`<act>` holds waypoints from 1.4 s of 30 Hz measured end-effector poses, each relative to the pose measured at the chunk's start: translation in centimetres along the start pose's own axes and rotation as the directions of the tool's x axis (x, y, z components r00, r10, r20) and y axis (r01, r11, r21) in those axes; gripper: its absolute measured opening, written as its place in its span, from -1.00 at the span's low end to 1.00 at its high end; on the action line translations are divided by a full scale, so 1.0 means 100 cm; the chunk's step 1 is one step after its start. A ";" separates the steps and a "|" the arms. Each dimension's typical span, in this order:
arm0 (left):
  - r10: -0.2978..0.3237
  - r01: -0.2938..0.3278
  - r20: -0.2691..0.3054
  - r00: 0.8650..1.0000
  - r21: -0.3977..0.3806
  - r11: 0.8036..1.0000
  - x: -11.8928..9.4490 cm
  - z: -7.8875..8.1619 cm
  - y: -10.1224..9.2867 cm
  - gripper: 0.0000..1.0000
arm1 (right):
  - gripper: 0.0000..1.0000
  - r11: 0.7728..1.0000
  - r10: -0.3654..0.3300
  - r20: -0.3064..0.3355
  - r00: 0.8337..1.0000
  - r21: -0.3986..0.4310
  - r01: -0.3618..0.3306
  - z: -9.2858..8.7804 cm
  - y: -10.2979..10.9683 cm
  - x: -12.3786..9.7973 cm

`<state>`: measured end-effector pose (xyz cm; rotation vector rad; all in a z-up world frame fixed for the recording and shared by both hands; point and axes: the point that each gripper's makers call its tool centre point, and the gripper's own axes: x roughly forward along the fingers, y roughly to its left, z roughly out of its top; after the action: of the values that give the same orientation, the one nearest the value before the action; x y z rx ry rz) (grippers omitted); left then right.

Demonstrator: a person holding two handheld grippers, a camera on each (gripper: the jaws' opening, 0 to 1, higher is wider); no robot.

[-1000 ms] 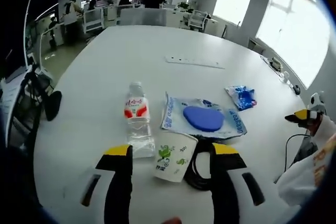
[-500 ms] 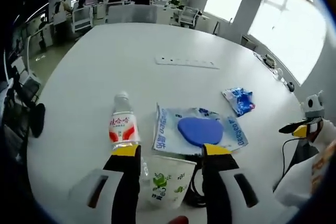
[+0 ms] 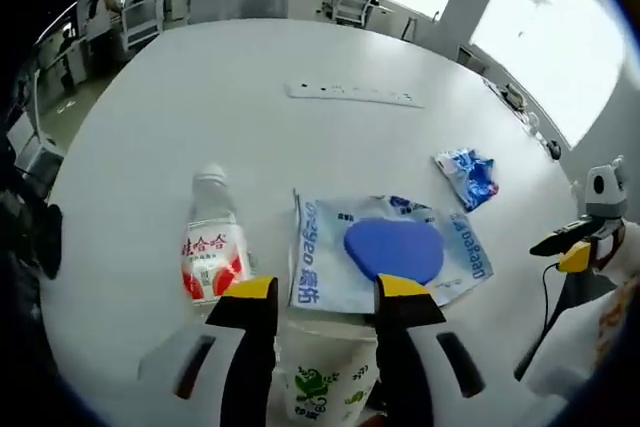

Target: Arrange the tabletop items into an orderly group along one side of the table until the central work area is clear of visible clutter.

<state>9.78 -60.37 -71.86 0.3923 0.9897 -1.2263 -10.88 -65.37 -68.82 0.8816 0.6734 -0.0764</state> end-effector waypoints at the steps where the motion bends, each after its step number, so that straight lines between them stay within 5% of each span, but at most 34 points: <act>1: 0.002 -0.002 -0.007 1.000 0.008 1.000 0.001 -0.001 0.000 -0.27 | -0.28 1.000 -0.007 -0.011 1.000 0.005 0.007 -0.002 -0.002 0.004; 9: -0.003 0.004 -0.033 0.999 0.011 1.000 0.011 -0.006 0.004 -0.36 | -0.25 0.998 -0.053 -0.063 0.997 0.029 0.055 -0.002 -0.017 0.036; 18: 0.002 -0.002 -0.052 0.999 0.010 1.000 0.020 -0.007 0.004 -0.50 | -0.33 0.988 -0.072 -0.049 0.996 0.132 0.078 0.004 -0.029 0.057; 25: 0.010 -0.010 -0.056 0.998 0.002 1.000 0.025 -0.008 0.006 -0.58 | -0.95 0.981 -0.101 -0.062 0.993 0.161 0.110 0.009 -0.035 0.062; 31: 0.035 -0.037 -0.039 0.999 -0.043 0.998 0.024 -0.007 0.014 -1.00 | -1.00 0.983 -0.126 -0.052 0.991 0.128 0.132 0.015 -0.038 0.059; 38: 0.028 -0.027 0.020 0.999 -0.039 0.999 0.019 0.006 0.005 -1.00 | -1.00 0.991 -0.131 -0.017 0.991 0.004 0.131 0.033 -0.032 0.055; 42: 0.047 -0.042 0.113 0.993 -0.042 0.998 0.009 0.028 0.001 -1.00 | -1.00 0.978 -0.157 0.021 0.987 -0.136 0.158 0.052 -0.031 0.050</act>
<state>11.06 -62.94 -71.06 0.3085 0.9015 -1.1744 -5.32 -70.19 -71.52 0.6941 0.7300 -0.1740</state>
